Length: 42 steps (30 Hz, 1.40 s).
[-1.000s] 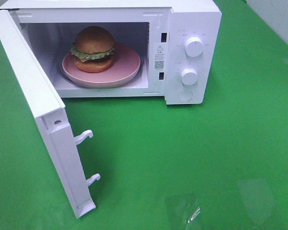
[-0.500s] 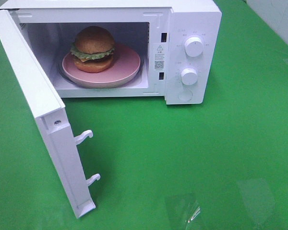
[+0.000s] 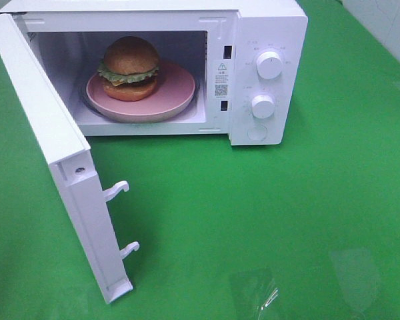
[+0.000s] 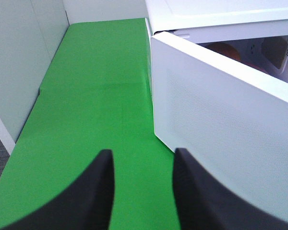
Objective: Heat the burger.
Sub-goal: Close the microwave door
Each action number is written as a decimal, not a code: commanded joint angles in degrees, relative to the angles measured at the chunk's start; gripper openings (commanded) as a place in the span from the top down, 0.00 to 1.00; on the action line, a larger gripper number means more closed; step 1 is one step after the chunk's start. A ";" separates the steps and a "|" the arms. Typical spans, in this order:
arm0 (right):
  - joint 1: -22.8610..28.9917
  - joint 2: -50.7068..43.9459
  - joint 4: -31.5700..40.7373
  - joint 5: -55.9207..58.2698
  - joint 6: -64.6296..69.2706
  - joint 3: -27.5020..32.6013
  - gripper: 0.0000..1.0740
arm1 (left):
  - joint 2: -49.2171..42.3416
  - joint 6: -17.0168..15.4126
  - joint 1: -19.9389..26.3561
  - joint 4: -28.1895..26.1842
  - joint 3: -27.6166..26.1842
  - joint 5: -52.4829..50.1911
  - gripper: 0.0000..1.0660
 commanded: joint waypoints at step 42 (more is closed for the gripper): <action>-0.34 -1.32 0.17 -0.69 -0.92 0.06 0.29 | 51.97 -15.30 -0.23 24.18 18.39 -81.99 1.00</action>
